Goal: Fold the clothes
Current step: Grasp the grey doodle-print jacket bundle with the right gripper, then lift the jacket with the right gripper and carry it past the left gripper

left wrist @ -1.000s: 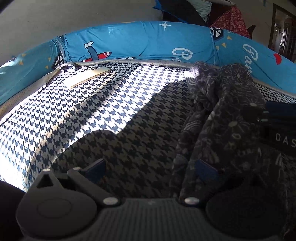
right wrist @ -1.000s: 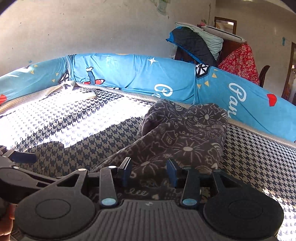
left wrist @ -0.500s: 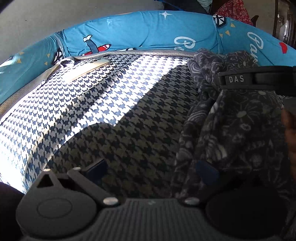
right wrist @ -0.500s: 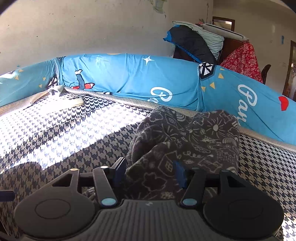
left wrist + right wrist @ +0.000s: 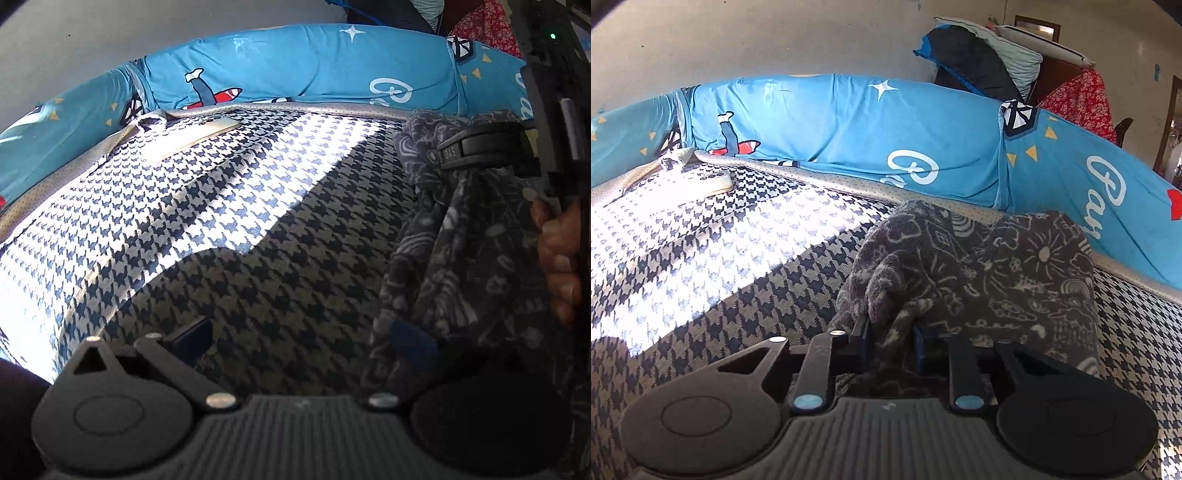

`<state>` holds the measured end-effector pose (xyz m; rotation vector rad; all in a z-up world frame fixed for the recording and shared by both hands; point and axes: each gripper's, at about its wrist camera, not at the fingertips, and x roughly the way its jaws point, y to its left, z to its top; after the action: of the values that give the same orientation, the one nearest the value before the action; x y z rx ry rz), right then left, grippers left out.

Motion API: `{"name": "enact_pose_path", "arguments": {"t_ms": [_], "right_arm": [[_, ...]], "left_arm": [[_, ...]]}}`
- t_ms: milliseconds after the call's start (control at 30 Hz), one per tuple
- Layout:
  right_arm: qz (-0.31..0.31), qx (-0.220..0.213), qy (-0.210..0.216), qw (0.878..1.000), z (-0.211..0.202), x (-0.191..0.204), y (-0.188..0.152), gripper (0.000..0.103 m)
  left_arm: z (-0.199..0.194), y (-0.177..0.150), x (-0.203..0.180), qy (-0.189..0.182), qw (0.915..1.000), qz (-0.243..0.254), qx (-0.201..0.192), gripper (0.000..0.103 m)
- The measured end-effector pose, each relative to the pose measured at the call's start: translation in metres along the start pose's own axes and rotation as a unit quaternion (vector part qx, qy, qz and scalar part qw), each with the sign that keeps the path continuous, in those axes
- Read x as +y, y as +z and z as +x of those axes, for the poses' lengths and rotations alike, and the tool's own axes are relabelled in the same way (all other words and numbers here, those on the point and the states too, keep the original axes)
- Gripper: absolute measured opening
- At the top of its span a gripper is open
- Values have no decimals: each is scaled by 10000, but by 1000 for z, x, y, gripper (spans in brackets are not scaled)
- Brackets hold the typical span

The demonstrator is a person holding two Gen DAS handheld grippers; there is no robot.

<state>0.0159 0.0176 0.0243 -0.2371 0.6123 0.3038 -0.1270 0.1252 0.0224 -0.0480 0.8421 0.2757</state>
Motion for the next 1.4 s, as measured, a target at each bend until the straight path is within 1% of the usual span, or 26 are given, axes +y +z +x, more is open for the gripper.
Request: {"name": "enact_pose_path", "arguments": {"t_ms": [67, 167, 233, 267, 333, 367, 400, 433, 467, 567, 667, 800, 900, 967, 1133, 1300, 1400], "right_arm": [[49, -76, 73, 9999, 0, -1, 3, 18], [173, -164, 210, 9995, 2, -1, 7, 17], [146, -136, 219, 9996, 7, 4, 6, 17], [32, -80, 146, 9999, 12, 9, 5, 18], [-116, -23, 73, 9999, 13, 14, 4, 22], [-132, -11, 78, 9999, 11, 13, 4, 27], [-147, 1, 84, 9999, 10, 13, 5, 38], [-162, 13, 89, 9998, 8, 13, 6, 40], [-177, 25, 95, 9998, 6, 12, 6, 42], [-223, 61, 111, 9997, 1, 12, 8, 42], [-269, 97, 128, 9995, -4, 11, 10, 42], [-49, 117, 280, 9995, -15, -3, 14, 45], [228, 81, 382, 9990, -23, -21, 16, 48], [407, 87, 379, 9984, -25, -35, 16, 49], [775, 120, 221, 9967, -26, -69, 14, 49], [1164, 255, 53, 9929, -22, -101, 11, 50], [1313, 327, -37, 9908, -19, -113, 9, 50]], "left_arm": [[1, 0, 0, 45, 10000, -14, 7, 103], [9, -1, -2, 93, 9998, 25, 160, 103], [12, -3, -2, 94, 9997, 17, 225, 103], [11, -3, -2, 103, 9997, 12, 221, 103], [11, -4, -4, 142, 9997, 30, 219, 103], [10, -4, -5, 159, 9996, 33, 218, 103], [9, -3, -5, 173, 9996, 24, 217, 103], [9, -3, -5, 187, 9996, 15, 210, 103], [8, -2, -5, 201, 9996, 5, 194, 103], [5, 1, -6, 234, 9996, 0, 129, 103], [-1, 6, -11, 192, 9998, 28, 50, 103], [-9, 18, -19, 170, 9996, 162, -185, 103], [-11, 28, -27, 49, 9994, 186, -274, 103], [-11, 35, -35, -98, 9991, 253, -321, 103], [-1, 56, -62, -606, 9961, 573, -284, 103], [13, 75, -92, -912, 9917, 857, -286, 103], [22, 83, -106, -1050, 9890, 1004, -283, 103]]}}
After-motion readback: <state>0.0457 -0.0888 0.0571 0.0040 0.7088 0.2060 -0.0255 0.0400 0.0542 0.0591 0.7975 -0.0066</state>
